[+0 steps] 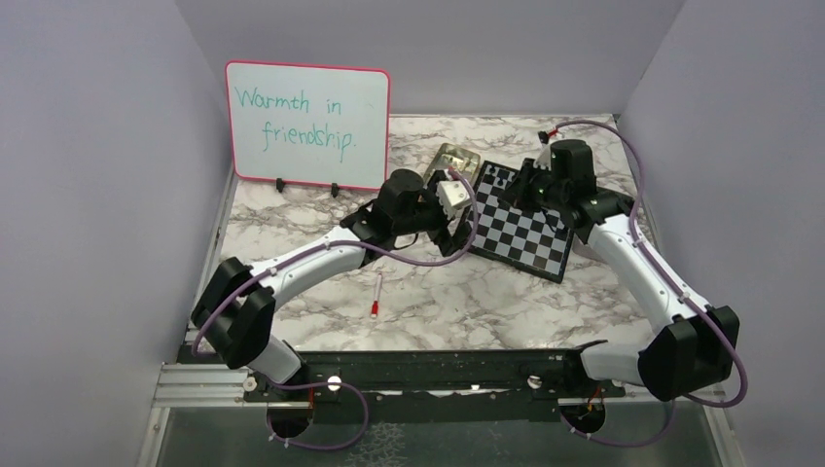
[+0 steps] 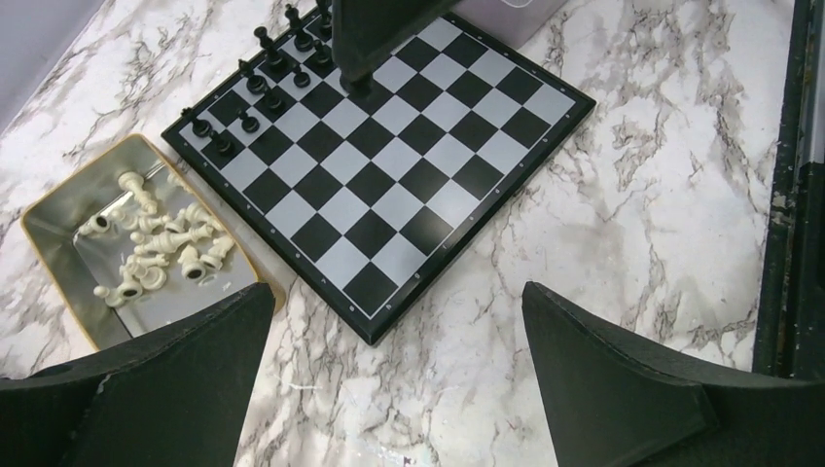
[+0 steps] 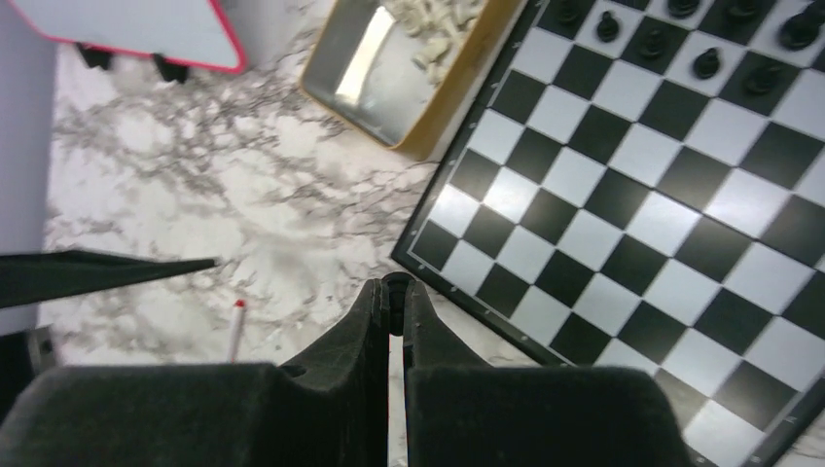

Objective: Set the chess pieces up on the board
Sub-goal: Pick up the chess piece from the storage box, then place the chess piece on the chessboard.

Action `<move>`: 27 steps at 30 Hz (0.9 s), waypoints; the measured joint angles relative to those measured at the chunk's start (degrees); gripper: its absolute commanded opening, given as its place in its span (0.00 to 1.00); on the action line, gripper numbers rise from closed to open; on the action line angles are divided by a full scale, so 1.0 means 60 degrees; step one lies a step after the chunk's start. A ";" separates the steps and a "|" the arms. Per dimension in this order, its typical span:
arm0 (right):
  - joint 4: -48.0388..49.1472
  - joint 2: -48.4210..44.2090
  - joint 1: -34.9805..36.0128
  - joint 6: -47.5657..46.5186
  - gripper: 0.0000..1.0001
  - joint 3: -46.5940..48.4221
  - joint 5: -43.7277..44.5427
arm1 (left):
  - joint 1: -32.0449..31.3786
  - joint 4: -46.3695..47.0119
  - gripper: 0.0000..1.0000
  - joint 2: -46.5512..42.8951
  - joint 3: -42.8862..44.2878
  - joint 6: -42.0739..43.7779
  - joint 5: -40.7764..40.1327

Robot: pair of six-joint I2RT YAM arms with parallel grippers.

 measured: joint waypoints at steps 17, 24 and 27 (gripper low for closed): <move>-0.1894 0.3220 -0.0823 -0.1155 0.04 0.1985 0.3187 | 0.0000 -0.1665 0.99 -0.3665 -0.2160 -0.1836 -0.3319; -0.2237 0.4594 -0.1774 -0.1359 0.05 0.2932 0.3253 | 0.0000 -0.2484 0.99 -0.3938 -0.2335 -0.2674 -0.4149; -0.2302 0.5009 -0.2215 -0.1450 0.05 0.3184 0.3257 | 0.0000 -0.2452 0.99 -0.4167 -0.2754 -0.2688 -0.3891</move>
